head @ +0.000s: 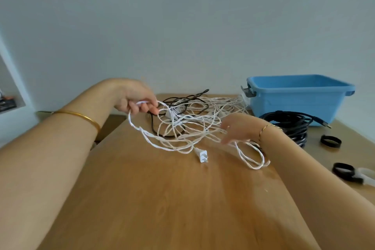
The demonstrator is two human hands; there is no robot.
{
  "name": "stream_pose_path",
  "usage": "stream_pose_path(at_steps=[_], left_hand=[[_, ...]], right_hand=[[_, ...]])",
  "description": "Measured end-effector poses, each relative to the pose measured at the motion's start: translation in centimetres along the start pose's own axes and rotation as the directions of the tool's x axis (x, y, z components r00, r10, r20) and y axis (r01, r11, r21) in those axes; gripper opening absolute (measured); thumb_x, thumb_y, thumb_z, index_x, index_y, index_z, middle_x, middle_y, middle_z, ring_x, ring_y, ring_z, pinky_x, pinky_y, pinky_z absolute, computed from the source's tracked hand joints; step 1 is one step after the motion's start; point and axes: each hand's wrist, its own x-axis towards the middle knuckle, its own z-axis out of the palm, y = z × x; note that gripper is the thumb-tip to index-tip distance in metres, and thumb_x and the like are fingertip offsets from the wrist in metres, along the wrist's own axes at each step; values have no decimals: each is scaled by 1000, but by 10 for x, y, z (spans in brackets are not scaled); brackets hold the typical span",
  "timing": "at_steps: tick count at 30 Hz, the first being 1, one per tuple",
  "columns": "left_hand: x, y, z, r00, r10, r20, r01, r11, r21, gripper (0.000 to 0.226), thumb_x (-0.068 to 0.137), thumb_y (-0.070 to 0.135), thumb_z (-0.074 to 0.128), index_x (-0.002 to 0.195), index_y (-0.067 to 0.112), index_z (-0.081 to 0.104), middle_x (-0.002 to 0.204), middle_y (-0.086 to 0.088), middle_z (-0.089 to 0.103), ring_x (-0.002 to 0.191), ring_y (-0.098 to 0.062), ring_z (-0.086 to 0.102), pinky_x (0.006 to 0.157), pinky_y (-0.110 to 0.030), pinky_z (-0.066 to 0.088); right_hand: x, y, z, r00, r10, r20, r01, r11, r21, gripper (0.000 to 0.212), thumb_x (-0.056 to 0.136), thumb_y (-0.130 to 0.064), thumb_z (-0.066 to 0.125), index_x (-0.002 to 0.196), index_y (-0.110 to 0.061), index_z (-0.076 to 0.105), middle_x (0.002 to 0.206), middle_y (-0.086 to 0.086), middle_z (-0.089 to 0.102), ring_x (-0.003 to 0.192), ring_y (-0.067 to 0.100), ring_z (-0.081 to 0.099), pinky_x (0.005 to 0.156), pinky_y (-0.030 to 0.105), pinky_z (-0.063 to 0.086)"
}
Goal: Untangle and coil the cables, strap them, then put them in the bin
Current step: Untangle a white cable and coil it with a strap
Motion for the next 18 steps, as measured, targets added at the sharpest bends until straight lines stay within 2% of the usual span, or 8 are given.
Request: stream_pose_path(at_steps=[2,4,6,7,9,12,15,18], left_hand=[[2,-6,12,949,-68,307,0,976,218,8,90,2,57,94,-4,58,82,-14,66,49,-8,49,33,-13,36],[0,-8,24,748,-137,649,-114,938,329,14,93,4,53,101,-3,63,96,-13,67,70,-14,63,57,-23,56],[-1,-7,33,537,-112,836,-197,947,253,22,96,2,47,102,3,68,103,-10,70,86,-17,68,78,-33,58],[0,-6,36,513,-72,855,-193,961,197,24,95,2,47,101,4,70,104,-10,70,89,-17,68,79,-34,57],[8,-2,39,665,-2,747,-199,963,180,19,93,7,54,96,7,72,98,-9,72,81,-13,68,70,-26,57],[30,-6,41,947,78,311,-199,903,382,12,92,11,60,85,7,69,80,-6,69,61,-9,60,53,-18,50],[51,-17,52,974,181,134,-224,831,510,29,91,25,62,67,9,60,62,-2,56,56,-15,51,55,-25,49],[63,-24,71,967,249,50,-221,728,649,41,86,40,65,62,13,46,54,-1,36,51,-19,35,52,-28,31]], right_hand=[[3,-17,-5,991,-66,-113,63,998,-31,32,88,-11,54,117,2,60,118,13,62,108,27,59,91,32,49],[10,-24,-6,970,-93,-223,110,992,65,37,88,-4,46,124,3,55,123,17,59,109,30,57,92,35,49],[19,-31,-3,941,-126,-315,186,968,169,43,89,-1,42,131,-3,50,129,15,55,109,27,56,88,30,47],[22,-36,0,931,-151,-332,225,955,194,48,88,1,41,135,-9,46,133,12,53,113,25,54,90,28,45],[30,-47,7,920,-231,-318,297,938,180,60,85,7,39,139,-17,43,140,6,48,125,22,48,99,29,41],[44,-54,17,941,-285,-180,301,951,68,48,85,4,42,123,-18,61,129,4,59,116,20,55,96,30,45],[54,-46,21,984,-145,-102,146,989,-4,17,83,-8,59,91,-7,73,96,7,72,92,22,66,86,38,54],[55,-37,21,981,-60,-184,67,997,30,15,78,-10,57,77,-7,72,78,5,73,78,22,68,83,38,54]])
